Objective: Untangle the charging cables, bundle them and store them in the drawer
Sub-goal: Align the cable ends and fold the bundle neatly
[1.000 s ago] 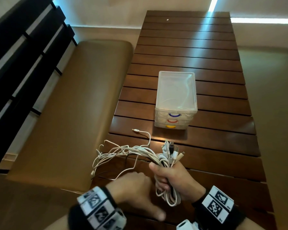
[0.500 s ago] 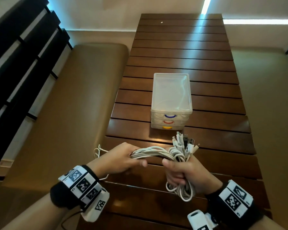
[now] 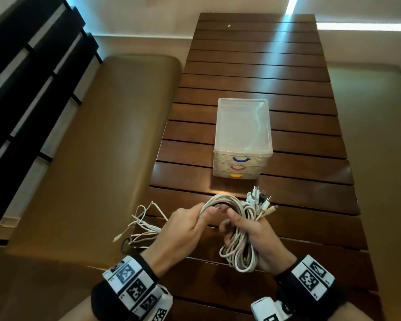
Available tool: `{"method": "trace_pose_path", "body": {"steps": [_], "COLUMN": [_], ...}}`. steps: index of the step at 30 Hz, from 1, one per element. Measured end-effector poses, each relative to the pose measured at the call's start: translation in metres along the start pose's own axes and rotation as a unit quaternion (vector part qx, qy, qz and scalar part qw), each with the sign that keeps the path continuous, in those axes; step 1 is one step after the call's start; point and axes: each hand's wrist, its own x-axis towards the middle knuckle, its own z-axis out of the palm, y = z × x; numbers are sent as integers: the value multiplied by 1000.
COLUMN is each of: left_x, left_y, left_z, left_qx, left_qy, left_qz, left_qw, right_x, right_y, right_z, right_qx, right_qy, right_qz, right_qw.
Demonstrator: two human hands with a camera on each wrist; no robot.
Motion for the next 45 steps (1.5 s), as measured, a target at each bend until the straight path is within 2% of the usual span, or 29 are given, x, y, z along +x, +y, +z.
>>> {"method": "trace_pose_path", "body": {"steps": [4,8,14,17,26,31,35,39,40,42,45], "left_x": [-8,-5,-3,-7,-10,-11,-15,-11,-8,-1,6], "left_y": [16,25,32,34,41,46,48,45,43,36,29], "left_z": [20,25,24,24,16,15,13,18,21,27,29], "left_qx": [-51,-37,-20,12,129,109,68,101,92,2,-183], "left_qy": [-12,-17,-89,-134,-163,-179,-216,-242,-241,-234,-263], "left_qz": [-28,-46,-77,-69,-20,-12,-9,-9,-24,-71,-146], "left_qw": [998,998,993,988,978,978,974,965,966,970,936], "right_x": [5,5,1,-1,-1,-1,-2,1,3,7,8], "right_y": [5,4,1,0,0,1,1,1,2,1,-5], "right_z": [5,2,2,2,8,8,7,12,13,15,15], "right_qx": [36,68,53,6,-34,58,50,43,33,11,-49], "right_qy": [5,-6,-19,-27,-13,-13,-19,-13,-6,-3,-29], "right_qz": [-3,8,17,17,-7,6,0,-20,-23,-29,-37], "right_qw": [999,998,998,999,999,998,999,999,999,1000,998]}}
